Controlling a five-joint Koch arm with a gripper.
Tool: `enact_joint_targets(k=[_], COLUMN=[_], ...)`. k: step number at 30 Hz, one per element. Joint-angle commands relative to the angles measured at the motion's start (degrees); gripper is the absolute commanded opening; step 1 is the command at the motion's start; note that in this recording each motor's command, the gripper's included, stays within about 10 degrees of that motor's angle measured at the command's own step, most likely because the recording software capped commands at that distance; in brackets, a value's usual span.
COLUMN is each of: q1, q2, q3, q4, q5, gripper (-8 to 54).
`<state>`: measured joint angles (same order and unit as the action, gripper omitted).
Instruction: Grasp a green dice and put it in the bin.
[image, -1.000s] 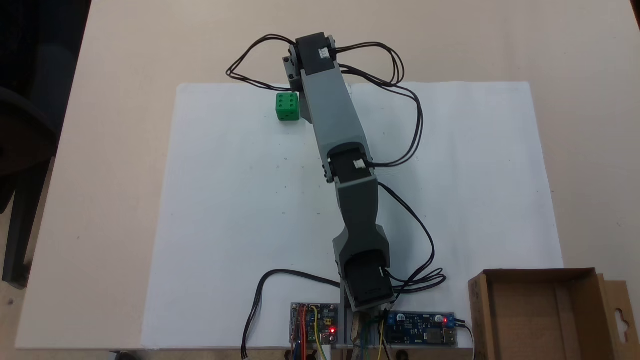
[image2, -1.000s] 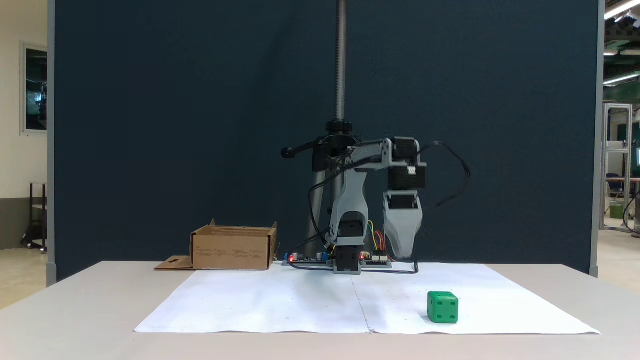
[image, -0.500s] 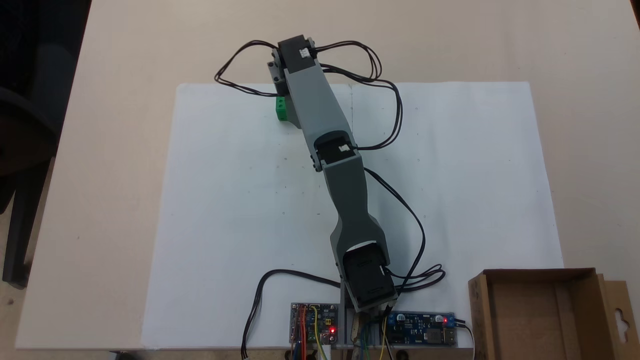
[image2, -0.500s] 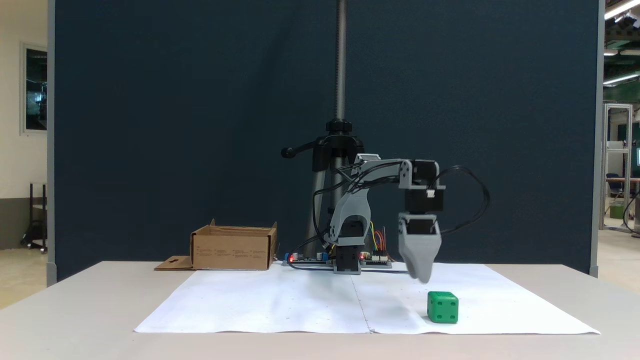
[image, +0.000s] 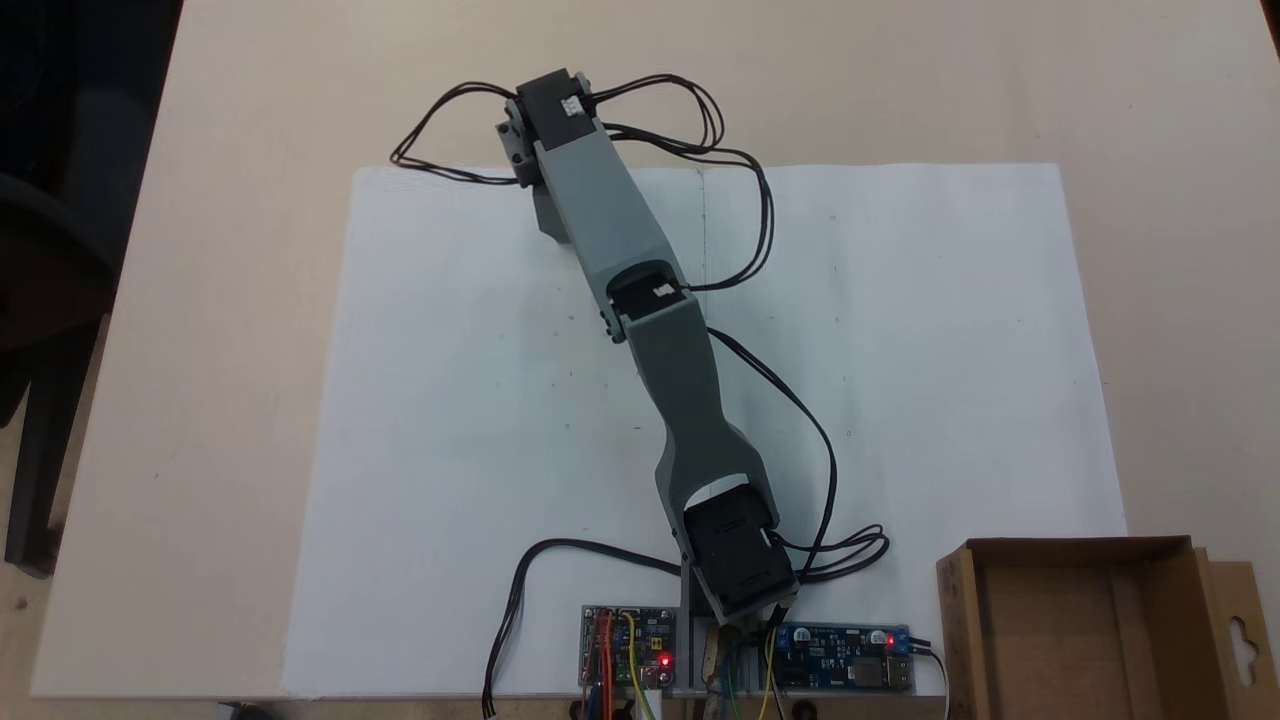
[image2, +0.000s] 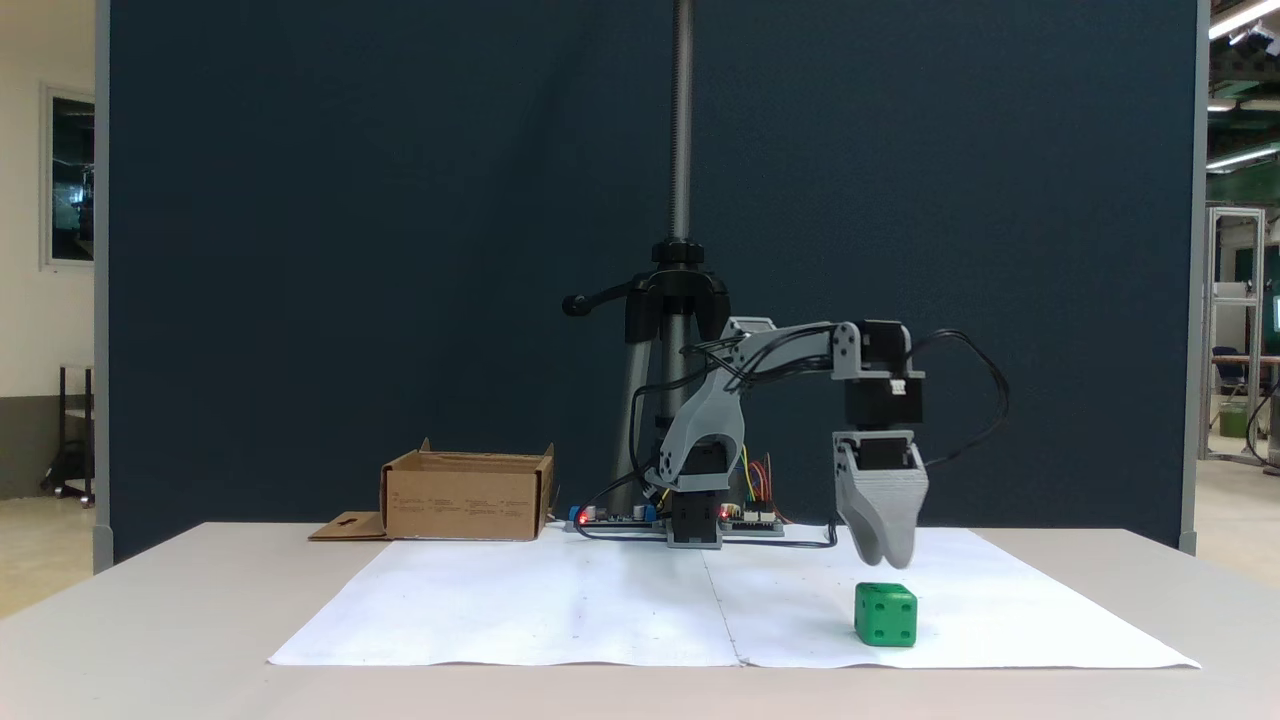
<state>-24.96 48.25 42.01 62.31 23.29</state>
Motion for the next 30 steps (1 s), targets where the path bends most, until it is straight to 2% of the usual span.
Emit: enact_joint_targets(k=[1,30], q1=[-1.1,-1.1], q2=[0.7,-5.4], q3=[-3.3,-3.3], q4=[-1.9,-5.1], q5=[4.2,4.1], gripper=[40.3,40.3])
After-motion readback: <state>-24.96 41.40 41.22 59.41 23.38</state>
